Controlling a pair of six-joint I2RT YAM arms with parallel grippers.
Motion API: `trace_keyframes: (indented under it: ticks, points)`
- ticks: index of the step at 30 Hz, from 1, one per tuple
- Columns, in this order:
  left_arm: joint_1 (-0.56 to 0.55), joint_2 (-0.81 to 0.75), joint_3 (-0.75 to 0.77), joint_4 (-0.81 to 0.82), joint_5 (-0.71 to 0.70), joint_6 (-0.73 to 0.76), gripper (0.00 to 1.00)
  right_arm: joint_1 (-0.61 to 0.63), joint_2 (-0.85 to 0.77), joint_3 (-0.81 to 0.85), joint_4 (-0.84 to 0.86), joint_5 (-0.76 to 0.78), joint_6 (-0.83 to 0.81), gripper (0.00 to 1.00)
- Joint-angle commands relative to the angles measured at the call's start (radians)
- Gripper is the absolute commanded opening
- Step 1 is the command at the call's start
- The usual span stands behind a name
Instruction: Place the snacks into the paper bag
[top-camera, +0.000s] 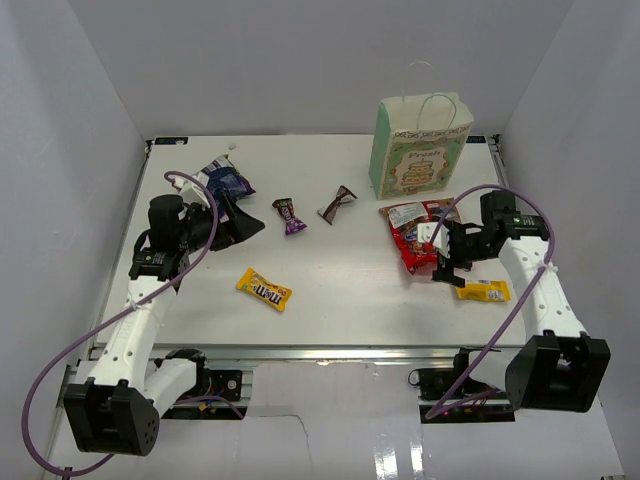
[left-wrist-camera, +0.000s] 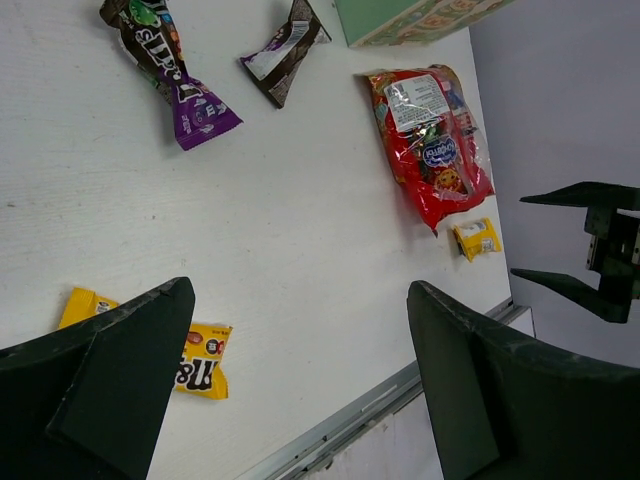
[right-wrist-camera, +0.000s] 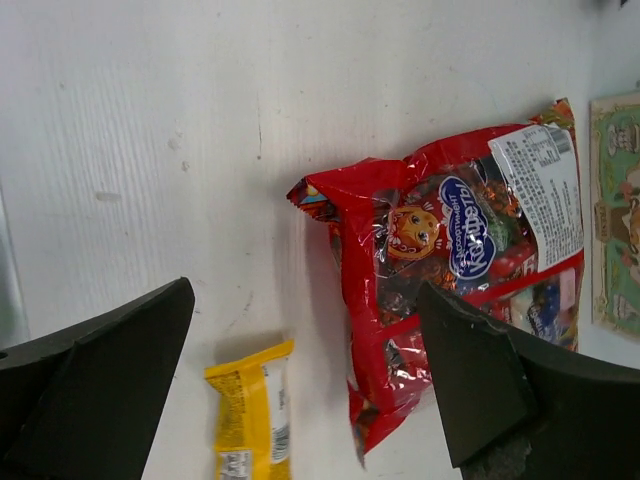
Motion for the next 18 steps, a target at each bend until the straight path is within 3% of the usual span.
trace_keyframes:
  ticks: [1,5,7,11,18]
  points:
    - [0.000,-0.032,-0.015,-0.002,0.015,0.008,0.98,-0.010,0.093,-0.014,-0.023,0.067,-0.381,0.99]
    - [0.002,-0.061,-0.034,-0.020,-0.001,0.016,0.98,-0.004,0.217,0.052,0.013,0.091,-0.379,1.00]
    - [0.000,-0.080,-0.045,-0.031,-0.013,0.018,0.98,0.019,0.234,0.027,0.103,0.139,-0.269,1.00]
    - [0.000,-0.087,-0.058,-0.035,-0.030,0.013,0.98,0.088,0.237,-0.111,0.480,0.305,-0.120,1.00]
    - [0.000,-0.034,-0.048,-0.020,-0.034,0.022,0.98,0.159,0.256,-0.285,0.855,0.502,0.028,0.94]
